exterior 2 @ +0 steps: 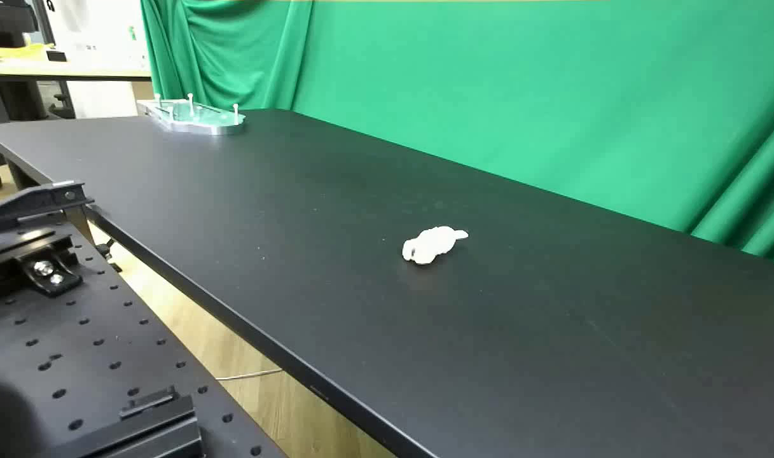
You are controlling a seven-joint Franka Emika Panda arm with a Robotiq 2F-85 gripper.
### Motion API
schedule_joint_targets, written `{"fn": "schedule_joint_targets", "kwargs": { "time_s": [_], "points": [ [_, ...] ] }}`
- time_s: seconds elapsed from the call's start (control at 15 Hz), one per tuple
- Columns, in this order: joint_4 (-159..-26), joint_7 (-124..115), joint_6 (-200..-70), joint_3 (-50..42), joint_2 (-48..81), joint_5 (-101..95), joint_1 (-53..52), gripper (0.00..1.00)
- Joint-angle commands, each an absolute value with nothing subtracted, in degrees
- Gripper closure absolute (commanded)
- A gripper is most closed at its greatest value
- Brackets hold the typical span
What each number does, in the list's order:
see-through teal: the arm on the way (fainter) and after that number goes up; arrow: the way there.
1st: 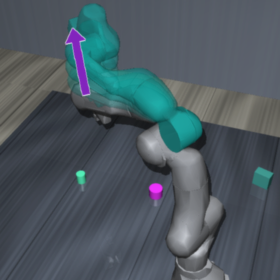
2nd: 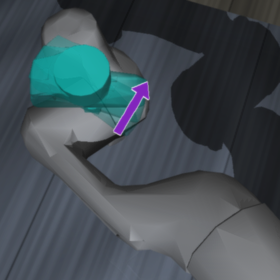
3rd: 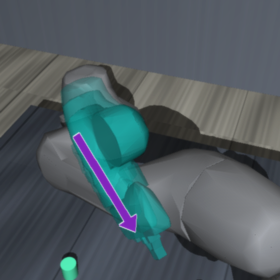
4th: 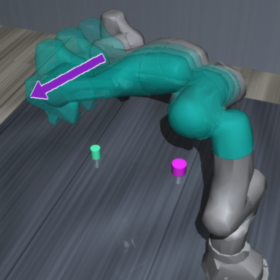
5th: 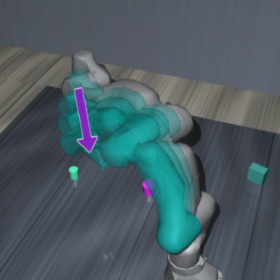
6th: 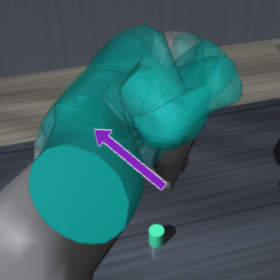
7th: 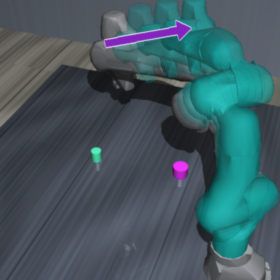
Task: Move the white object to the left
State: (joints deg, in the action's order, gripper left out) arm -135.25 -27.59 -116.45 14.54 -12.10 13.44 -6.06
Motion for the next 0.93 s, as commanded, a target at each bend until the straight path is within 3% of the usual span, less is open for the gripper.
{"fn": "schedule_joint_targets", "kwargs": {
  "time_s": [0.0, 0.87],
  "points": [
    [-135.15, -27.74, -116.32, 13.65, -12.05, 13.22, -6.96, 0.0],
    [-136.65, -28.87, -118.08, 13.83, -12.38, 11.82, -6.58, 0.0]
  ]
}}
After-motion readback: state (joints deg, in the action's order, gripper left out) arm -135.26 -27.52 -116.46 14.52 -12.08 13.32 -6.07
